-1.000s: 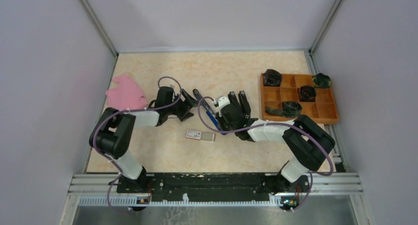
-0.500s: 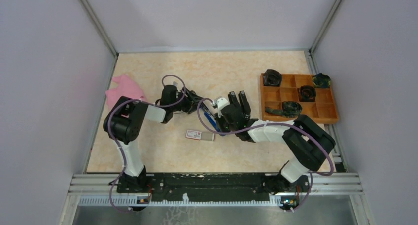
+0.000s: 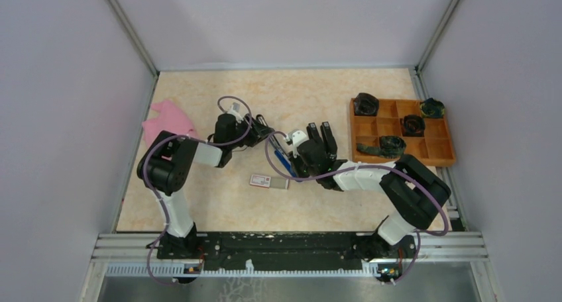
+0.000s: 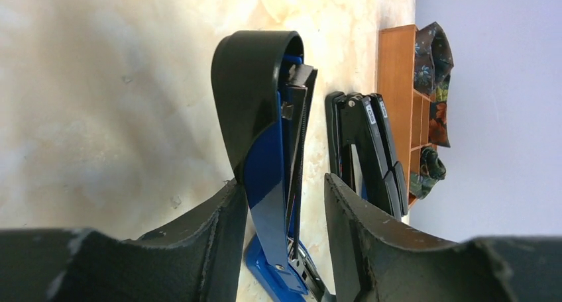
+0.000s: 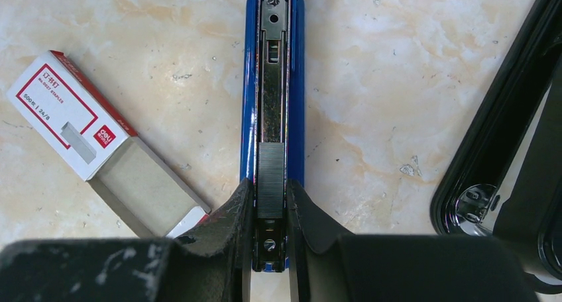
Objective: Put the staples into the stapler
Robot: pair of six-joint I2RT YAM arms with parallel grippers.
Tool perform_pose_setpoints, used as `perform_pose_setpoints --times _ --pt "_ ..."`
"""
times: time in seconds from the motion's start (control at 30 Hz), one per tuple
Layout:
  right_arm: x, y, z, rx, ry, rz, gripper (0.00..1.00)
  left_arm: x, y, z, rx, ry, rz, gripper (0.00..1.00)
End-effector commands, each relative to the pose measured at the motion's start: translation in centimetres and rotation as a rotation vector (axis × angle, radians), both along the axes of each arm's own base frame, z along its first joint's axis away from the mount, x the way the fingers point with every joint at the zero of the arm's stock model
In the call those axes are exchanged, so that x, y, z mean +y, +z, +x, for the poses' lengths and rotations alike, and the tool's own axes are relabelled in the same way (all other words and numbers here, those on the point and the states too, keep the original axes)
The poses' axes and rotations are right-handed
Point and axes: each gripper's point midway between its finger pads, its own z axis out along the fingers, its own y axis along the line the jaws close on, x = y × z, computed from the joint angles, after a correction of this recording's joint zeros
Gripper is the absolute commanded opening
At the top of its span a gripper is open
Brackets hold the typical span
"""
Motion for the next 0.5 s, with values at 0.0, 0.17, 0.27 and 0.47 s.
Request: perform_pose_setpoints --times 0.0,0.17,0.27,0.47 --pt "2.1 1.6 0.0 -0.058 0.064 0.071 0.00 0.4 5.9 2.3 -0.271 0.008 0.041 0.51" --pt "2.4 1.4 0.0 -0.057 0.068 0.077 0.00 0.8 7.3 2.1 -0.355 -0.004 0.108 0.49" --pt "2.6 1.4 0.0 -0.059 0.077 0.087 0.00 0.9 8.0 1.8 -0.400 -0.020 0.148 0.48" --pt "2.8 1.2 -0.1 -0.068 0.093 0.092 0.00 1.3 8.5 1.1 -0.477 -0.027 0.243 0.45"
